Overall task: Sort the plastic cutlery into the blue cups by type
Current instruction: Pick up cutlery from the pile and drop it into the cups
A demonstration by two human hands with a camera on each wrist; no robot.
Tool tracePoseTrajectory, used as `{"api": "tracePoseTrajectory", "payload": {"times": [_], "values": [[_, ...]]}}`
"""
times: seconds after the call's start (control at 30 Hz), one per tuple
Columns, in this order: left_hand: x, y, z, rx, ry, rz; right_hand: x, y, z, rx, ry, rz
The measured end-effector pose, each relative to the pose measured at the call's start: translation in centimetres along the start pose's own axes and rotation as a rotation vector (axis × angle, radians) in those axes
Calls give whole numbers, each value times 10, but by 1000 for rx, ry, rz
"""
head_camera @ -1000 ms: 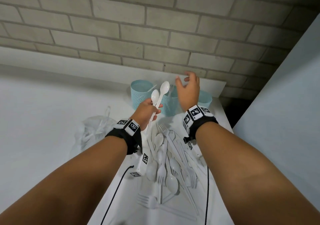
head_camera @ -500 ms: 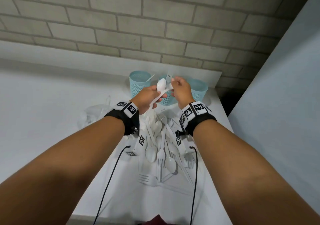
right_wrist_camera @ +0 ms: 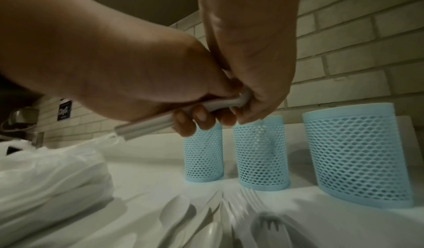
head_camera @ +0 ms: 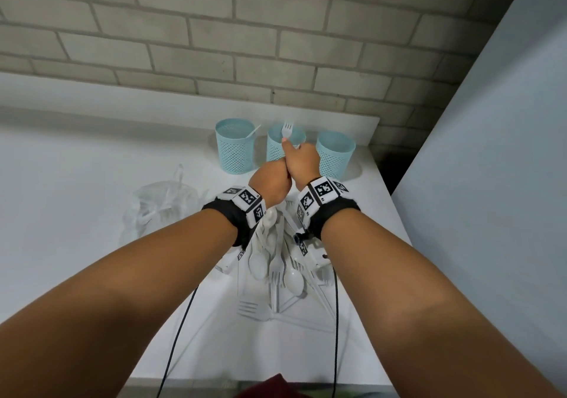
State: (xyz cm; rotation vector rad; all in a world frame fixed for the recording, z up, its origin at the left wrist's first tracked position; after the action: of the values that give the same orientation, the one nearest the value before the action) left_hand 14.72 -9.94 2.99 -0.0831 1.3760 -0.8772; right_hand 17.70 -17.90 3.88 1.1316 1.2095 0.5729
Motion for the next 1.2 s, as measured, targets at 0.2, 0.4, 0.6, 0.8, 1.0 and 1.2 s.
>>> {"api": "tracePoseTrajectory", "payload": {"times": [0.2,0.4,0.6,0.8,1.0,1.2], "values": [[4,3,5,-17,5,-15,-2,-15,29,110,119,-64],[-1,9,3,-61,9,-176,-63,18,59,111,-111,180],[2,53,-12,-335,226,30,-124,42,60,-205,-619,281],[-11,67,-36,-566,340,92,-126,6,74,-202,-676,46],[-7,61,-52,-634,413,39,-100,-14,82,-164,-518,-99],[-8,61,-64,-701,448,-64,-64,18,27,-562,-400,-28]]}}
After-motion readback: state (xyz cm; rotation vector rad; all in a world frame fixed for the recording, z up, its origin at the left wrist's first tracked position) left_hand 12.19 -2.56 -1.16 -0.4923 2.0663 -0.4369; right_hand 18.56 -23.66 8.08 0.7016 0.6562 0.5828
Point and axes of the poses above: each hand's wrist, its own z-axis towards the middle knuckle, its own x-axis out of the palm, y = z × x, the point moved 5 cm from there along z, towards the middle knuckle, and after that the axes turned 8 degrees about x, right-handed, at the moved point
